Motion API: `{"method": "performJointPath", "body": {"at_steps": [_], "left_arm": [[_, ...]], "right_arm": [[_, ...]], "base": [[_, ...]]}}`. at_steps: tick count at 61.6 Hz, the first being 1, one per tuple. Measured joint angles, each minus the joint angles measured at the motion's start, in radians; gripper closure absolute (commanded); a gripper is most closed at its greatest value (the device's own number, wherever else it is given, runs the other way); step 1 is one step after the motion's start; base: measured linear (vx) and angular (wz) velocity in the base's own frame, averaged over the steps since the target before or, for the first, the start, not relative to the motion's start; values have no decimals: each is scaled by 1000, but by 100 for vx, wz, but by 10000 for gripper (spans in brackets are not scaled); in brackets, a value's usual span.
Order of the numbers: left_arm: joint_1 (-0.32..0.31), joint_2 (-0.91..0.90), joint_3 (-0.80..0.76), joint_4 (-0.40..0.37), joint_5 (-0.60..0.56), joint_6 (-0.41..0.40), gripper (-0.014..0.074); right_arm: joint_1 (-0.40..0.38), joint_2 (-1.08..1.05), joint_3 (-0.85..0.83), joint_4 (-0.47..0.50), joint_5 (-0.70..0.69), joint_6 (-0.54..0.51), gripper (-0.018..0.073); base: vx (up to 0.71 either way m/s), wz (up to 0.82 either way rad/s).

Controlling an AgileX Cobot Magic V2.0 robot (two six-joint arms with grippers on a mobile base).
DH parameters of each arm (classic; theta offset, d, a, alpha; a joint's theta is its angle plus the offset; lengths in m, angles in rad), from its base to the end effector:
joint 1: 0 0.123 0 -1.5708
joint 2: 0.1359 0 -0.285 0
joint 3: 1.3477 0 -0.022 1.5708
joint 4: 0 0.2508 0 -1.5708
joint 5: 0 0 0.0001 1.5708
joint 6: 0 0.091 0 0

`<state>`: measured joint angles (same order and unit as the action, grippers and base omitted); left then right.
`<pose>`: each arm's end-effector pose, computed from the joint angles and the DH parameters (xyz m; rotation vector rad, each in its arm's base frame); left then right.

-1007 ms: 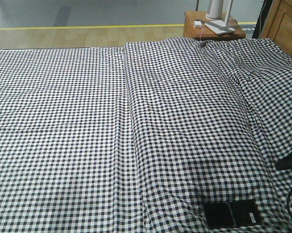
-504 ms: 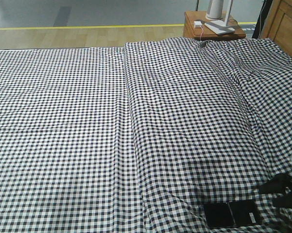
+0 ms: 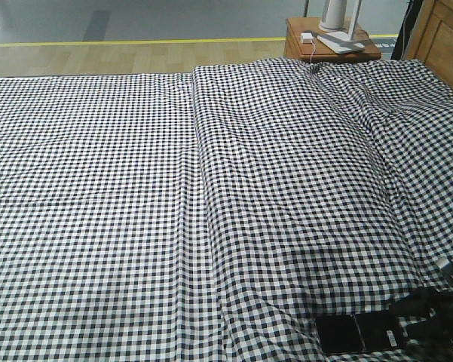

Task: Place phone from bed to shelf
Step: 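Lower the right gripper over the black phone on the gingham bed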

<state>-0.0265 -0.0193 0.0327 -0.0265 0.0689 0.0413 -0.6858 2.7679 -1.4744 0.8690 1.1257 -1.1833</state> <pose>0.0564 -0.0017 0.1969 0.0338 1.5655 -0.0106 0.3116 -0.1739 -0.0918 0.2855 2.7524 1.3590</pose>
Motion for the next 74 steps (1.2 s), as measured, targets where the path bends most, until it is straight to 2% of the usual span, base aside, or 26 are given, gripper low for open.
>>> {"method": "performJointPath", "body": {"at_steps": [20,45,52,74], "left_arm": [[0,0,0,0,0,0,595],[0,0,0,0,0,0,595],[0,0,0,0,0,0,595],[0,0,0,0,0,0,595]], "right_arm": [[0,78,-131,8,40,24,-37],[2,126,-148,32,42,30,-36],[21,126,-148,31,39,30,-36],[154,126,-148,4,21,50,-34]], "base": [[0,0],[0,0],[0,0],[0,0]]}}
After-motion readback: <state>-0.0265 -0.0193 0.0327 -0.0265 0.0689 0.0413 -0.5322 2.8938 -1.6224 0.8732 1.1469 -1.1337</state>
